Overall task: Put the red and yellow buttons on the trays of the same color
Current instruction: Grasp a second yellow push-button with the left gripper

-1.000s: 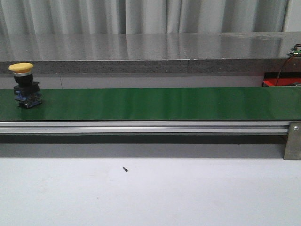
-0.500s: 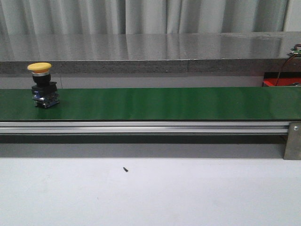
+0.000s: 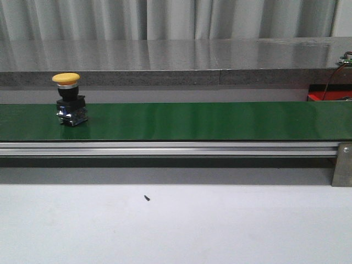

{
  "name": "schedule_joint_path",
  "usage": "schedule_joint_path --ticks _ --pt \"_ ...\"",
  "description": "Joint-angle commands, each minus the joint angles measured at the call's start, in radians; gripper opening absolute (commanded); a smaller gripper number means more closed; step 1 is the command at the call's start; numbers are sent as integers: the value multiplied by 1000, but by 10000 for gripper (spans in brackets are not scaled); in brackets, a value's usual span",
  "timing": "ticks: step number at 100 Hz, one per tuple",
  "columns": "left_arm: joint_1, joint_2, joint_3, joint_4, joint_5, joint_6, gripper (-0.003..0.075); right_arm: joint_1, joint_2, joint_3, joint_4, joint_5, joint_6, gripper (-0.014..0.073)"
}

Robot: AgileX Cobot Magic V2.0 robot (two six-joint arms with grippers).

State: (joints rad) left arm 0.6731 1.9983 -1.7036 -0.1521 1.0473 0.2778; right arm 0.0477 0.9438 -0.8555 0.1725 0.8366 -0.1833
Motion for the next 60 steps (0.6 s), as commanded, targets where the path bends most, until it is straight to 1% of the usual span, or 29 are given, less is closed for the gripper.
schedule_joint_path --ticks 1,11,18,34,49,60 --pt "-1 -115 -26 -124 29 69 9 0 -13 -26 1 -41 -2 -68" --pt "-14 -170 -26 -235 73 127 9 0 -13 -26 1 -41 -2 -68" --pt "-36 -197 -26 -265 84 137 9 0 -13 -26 1 -41 -2 -68" --pt "-117 -211 -26 -265 109 137 9 0 -13 -26 1 -41 -2 -68" --pt "-234 -211 -26 -261 114 158 9 0 -13 -26 1 -41 -2 -68" --pt "-320 -211 -26 -186 110 158 12 0 -13 -26 1 -41 -2 -68"
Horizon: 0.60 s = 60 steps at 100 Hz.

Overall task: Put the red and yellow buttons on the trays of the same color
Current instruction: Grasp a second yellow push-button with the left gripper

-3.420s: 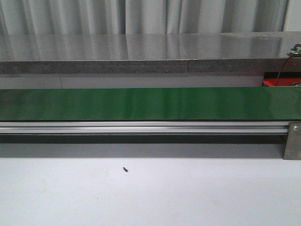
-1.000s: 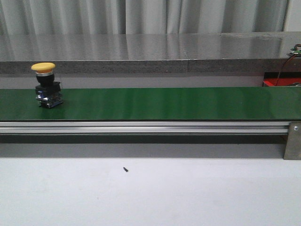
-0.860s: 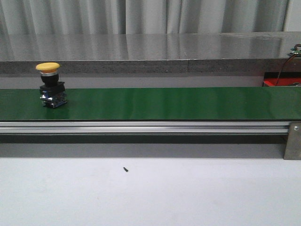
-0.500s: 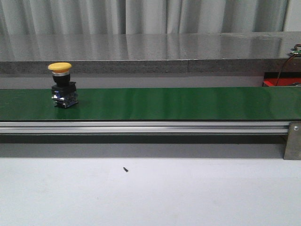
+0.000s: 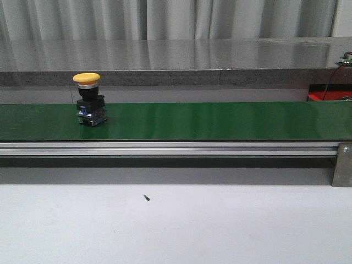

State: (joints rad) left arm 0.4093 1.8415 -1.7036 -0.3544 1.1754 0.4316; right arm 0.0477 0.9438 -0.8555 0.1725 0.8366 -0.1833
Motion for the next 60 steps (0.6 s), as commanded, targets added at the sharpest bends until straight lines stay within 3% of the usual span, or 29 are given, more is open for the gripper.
schedule_joint_path --ticks 1,26,60 --pt "-67 -54 -26 30 -18 5 12 0 -13 -26 1 -41 -2 -68" --pt "-196 -45 -26 64 -27 -4 12 0 -13 -26 1 -41 -2 -68" --pt "-207 -8 -2 124 0 -50 13 0 -13 -26 1 -41 -2 -68"
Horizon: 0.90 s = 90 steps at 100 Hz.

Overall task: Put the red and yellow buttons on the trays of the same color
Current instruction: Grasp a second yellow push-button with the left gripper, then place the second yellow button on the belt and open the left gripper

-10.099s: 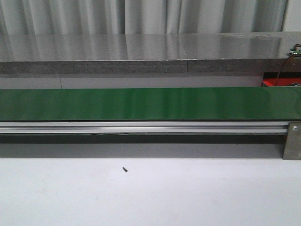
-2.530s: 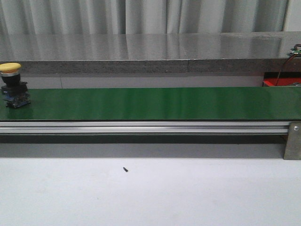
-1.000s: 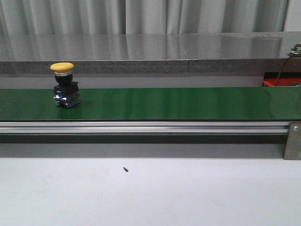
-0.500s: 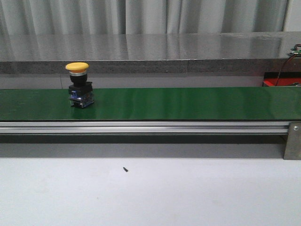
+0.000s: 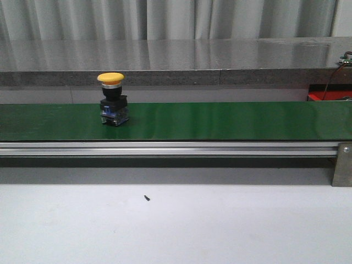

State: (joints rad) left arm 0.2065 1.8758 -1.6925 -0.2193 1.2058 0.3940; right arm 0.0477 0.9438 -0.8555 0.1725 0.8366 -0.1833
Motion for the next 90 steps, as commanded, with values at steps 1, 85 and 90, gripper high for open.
schedule_joint_path --ticks 1,85,90 --pt "-4 -39 -12 -11 -35 -13 13 0 -13 -26 1 -41 -2 -68" --pt "-11 -25 29 -52 -76 -9 607 0 -13 -26 1 -41 -2 -68" --pt "-15 -32 16 -59 -74 -9 607 0 -13 -26 1 -41 -2 -68"
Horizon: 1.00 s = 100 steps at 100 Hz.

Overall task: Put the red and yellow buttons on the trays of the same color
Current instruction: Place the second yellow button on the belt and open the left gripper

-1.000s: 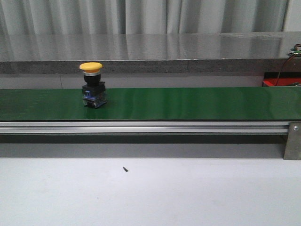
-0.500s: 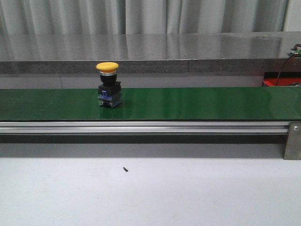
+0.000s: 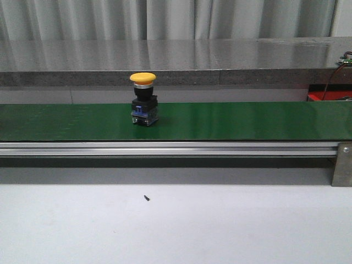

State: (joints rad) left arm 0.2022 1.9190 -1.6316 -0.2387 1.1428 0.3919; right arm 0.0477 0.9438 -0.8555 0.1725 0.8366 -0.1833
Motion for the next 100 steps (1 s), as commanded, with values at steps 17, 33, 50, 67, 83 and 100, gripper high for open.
schedule_joint_path --ticks 17,33,50,67,83,100 --pt "-13 -93 -94 -151 -7 27 607 0 -13 -26 1 -41 -2 -68" --pt "-13 -107 -142 -180 -2 42 606 0 -13 -26 1 -41 -2 -68" --pt "-13 -168 -144 -183 -62 53 606 0 -13 -26 1 -41 -2 -68" --pt "-13 -297 -84 -179 -171 57 600 0 -13 -26 1 -41 -2 -68" --pt "-13 -469 81 -179 -309 99 600 0 -13 -27 -3 -76 -16 -68" --pt "-13 -655 328 -174 -478 146 600 0 -13 -27 -2 -155 -17 -68"
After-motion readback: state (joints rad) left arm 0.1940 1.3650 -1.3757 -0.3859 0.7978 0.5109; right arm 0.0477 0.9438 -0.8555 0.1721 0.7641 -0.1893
